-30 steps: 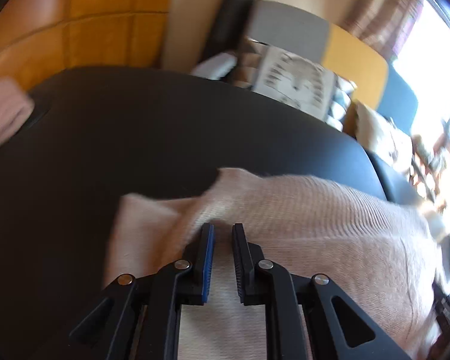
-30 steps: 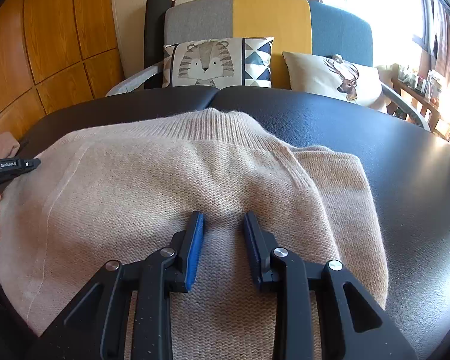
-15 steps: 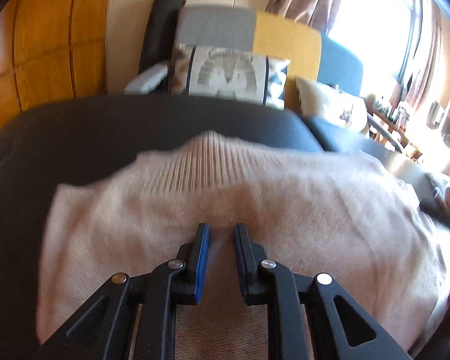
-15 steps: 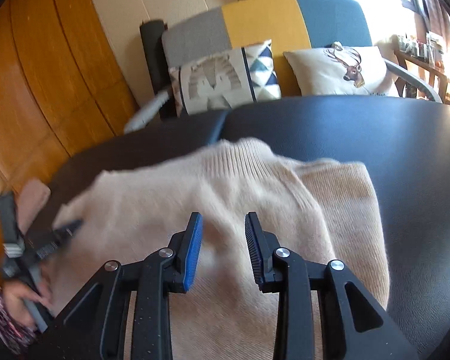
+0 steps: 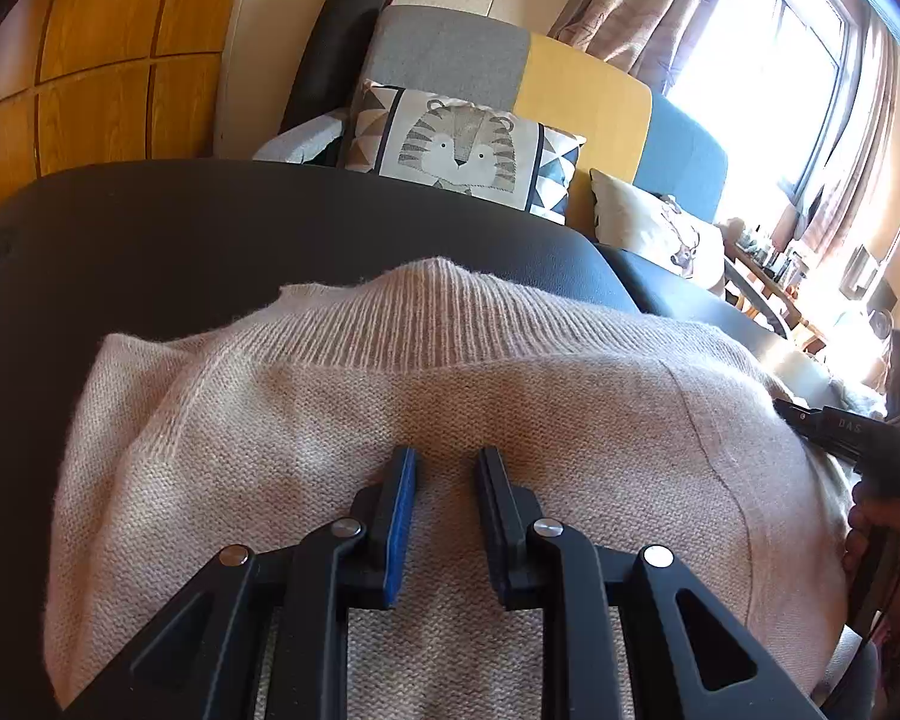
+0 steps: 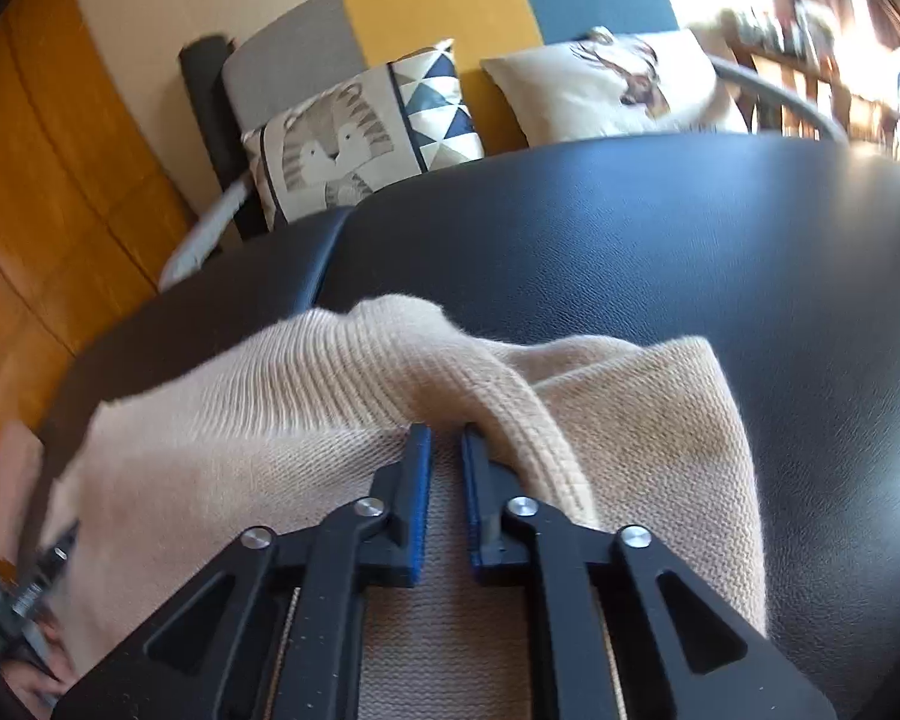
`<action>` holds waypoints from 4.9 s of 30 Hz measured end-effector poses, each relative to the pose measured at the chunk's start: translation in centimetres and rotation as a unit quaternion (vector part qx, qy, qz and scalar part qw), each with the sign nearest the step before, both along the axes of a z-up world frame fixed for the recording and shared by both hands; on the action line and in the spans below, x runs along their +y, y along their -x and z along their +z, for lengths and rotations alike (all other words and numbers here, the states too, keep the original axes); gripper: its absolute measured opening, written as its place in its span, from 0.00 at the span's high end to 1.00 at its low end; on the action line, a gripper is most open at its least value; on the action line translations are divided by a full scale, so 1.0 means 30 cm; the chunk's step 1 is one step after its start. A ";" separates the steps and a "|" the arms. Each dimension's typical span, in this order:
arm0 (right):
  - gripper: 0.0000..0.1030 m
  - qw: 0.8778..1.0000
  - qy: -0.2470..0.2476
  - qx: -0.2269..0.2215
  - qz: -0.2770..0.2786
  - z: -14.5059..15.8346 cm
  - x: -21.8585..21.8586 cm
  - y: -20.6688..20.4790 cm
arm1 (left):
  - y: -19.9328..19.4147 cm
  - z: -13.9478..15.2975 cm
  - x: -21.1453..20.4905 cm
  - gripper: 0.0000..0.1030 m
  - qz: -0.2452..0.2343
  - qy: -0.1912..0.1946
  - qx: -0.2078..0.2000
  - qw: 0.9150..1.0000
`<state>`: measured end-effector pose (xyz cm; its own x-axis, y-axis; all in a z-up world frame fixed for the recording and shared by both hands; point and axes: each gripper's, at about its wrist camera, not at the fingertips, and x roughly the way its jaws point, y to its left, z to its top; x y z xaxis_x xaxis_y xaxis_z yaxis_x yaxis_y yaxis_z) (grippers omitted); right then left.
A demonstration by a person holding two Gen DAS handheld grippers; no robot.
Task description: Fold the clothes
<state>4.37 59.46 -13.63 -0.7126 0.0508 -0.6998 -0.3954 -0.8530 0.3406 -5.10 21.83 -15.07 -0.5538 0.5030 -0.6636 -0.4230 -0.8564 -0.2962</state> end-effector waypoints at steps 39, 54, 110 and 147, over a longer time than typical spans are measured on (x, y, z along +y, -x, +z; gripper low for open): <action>0.91 0.992 -0.109 -0.010 0.066 0.102 -0.345 -0.184 | -0.235 -0.031 -0.363 0.79 0.022 -0.043 0.032 0.998; 0.91 0.996 -0.076 0.030 0.038 0.017 -0.330 -0.249 | -0.032 -0.027 -0.293 0.82 0.071 -0.018 -0.006 0.997; 0.95 1.000 -0.013 0.010 0.006 -0.001 -0.010 -0.208 | -0.105 -0.024 -0.023 0.73 -0.068 0.031 0.042 0.996; 0.44 0.999 0.033 0.034 0.004 -0.012 -0.008 -0.289 | -0.129 -0.043 -0.060 0.73 -0.065 -0.003 0.051 0.997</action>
